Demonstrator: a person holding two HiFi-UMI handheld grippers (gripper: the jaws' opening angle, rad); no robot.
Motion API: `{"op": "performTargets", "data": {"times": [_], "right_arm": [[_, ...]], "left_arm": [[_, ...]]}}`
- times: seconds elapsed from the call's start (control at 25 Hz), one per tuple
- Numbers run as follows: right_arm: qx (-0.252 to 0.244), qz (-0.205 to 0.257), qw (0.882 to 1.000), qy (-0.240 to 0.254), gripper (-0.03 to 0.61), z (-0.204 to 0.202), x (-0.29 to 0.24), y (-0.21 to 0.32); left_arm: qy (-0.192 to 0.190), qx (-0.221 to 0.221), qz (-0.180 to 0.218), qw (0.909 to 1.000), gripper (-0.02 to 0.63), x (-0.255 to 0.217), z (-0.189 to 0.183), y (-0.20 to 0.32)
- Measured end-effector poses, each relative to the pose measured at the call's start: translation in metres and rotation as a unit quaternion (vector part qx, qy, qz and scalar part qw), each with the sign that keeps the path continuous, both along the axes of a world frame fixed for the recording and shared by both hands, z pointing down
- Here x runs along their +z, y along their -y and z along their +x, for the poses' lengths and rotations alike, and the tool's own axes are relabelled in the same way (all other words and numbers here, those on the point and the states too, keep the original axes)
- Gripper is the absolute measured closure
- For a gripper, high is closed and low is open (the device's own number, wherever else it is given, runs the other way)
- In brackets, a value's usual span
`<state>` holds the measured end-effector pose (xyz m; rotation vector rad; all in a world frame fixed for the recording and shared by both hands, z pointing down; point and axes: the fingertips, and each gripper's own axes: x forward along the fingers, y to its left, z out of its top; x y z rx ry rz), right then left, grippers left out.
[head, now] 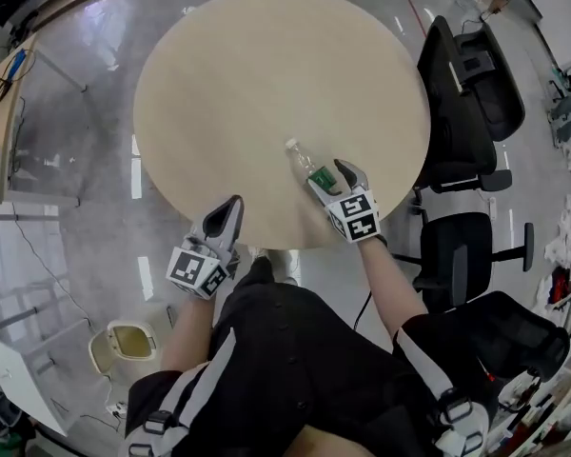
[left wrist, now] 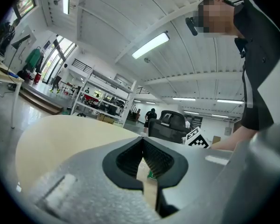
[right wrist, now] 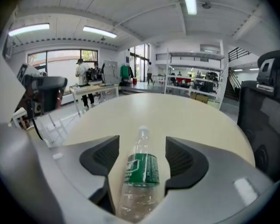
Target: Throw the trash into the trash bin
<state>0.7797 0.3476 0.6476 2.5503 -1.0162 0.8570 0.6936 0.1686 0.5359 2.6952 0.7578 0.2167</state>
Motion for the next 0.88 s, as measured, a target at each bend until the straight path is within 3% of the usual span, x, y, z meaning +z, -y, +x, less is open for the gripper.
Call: {"op": "performTargets", "data": {"times": [0.08, 0.28, 0.6, 0.88], "right_arm": [[-0.002, -0.036, 0.999, 0.039, 0.234, 0.005, 0.024, 0.004], [-0.012, -0.088, 0.99, 0.112, 0.189, 0.01, 0.069, 0.013], [-0.017, -0.17, 0.967, 0.192, 0.218, 0.002, 0.099, 0.013], [-0.01, -0.163, 0.966, 0.201, 0.249, 0.003, 0.101, 0.011]], "left_arm": [[0.009, 0.003, -0.001, 1.0, 0.611, 0.006, -0.001, 0.004], [0.027, -0.002, 0.002, 0.9996, 0.611, 0.016, -0.001, 0.015], [0.037, -0.017, -0.001, 0.9992, 0.611, 0.024, 0.002, 0.035], [0.033, -0.003, -0.004, 0.9994, 0.611, 0.027, 0.002, 0.026]]}}
